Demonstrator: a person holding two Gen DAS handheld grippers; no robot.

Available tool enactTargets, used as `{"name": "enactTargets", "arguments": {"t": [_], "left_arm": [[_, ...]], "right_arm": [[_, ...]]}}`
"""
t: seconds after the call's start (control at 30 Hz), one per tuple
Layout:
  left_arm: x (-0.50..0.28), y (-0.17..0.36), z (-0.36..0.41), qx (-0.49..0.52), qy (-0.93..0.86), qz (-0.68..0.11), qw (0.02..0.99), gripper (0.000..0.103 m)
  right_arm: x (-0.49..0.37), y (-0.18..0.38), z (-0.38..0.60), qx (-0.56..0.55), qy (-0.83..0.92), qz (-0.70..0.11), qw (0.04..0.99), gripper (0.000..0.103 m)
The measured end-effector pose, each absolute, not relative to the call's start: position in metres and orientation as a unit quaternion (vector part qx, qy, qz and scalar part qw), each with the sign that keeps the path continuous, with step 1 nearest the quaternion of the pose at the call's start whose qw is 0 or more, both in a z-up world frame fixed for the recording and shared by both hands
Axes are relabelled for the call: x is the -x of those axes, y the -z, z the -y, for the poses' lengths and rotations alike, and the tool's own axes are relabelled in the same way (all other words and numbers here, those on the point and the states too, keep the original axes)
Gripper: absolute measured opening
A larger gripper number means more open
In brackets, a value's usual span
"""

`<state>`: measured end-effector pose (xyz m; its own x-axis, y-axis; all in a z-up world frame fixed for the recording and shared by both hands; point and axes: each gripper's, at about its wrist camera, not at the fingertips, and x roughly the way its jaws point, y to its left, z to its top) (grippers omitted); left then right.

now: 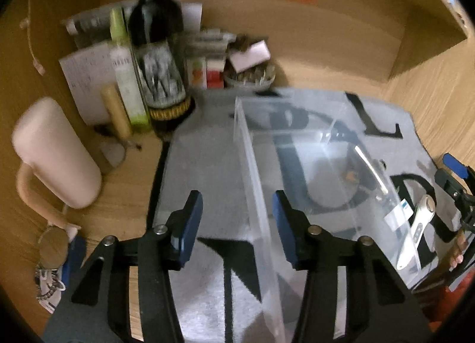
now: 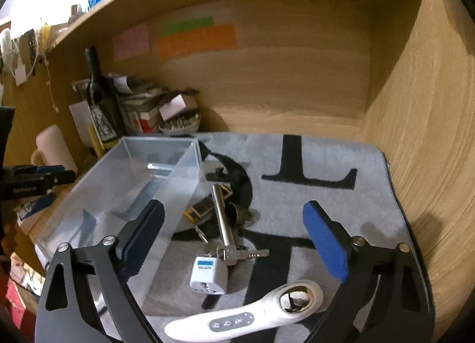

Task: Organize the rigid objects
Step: 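Grasp the clear box rim with the left gripper while the right gripper reaches the silver cylinder, then close the right gripper on the silver metal cylinder and lift it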

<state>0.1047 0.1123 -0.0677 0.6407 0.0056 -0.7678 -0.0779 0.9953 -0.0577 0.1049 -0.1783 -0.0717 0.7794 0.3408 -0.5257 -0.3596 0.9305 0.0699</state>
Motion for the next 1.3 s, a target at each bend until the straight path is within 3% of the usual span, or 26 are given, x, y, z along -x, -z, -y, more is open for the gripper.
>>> {"name": "enactTargets", "arguments": {"t": [0.17, 0.33, 0.6, 1.13, 1.3], "left_arm": [[-0.117, 0.080, -0.120, 0.067, 0.012, -0.460, 0.885, 0.043], [-0.126, 0.084, -0.113, 0.066, 0.040, -0.487, 0.870, 0.029], [-0.136, 0.098, -0.107, 0.074, 0.068, -0.520, 0.848, 0.016], [-0.134, 0.098, -0.098, 0.030, 0.061, -0.513, 0.855, 0.015], [-0.133, 0.098, -0.098, 0.029, 0.061, -0.512, 0.856, 0.015]], "right_arm": [[-0.116, 0.081, 0.181, 0.024, -0.191, -0.304, 0.933, 0.079], [-0.125, 0.091, 0.185, 0.024, -0.200, -0.336, 0.920, 0.064], [-0.144, 0.106, 0.184, 0.027, -0.220, -0.388, 0.895, 0.051], [-0.192, 0.141, 0.141, 0.072, -0.259, -0.484, 0.832, 0.023], [-0.192, 0.140, 0.137, 0.079, -0.259, -0.475, 0.837, 0.015]]}}
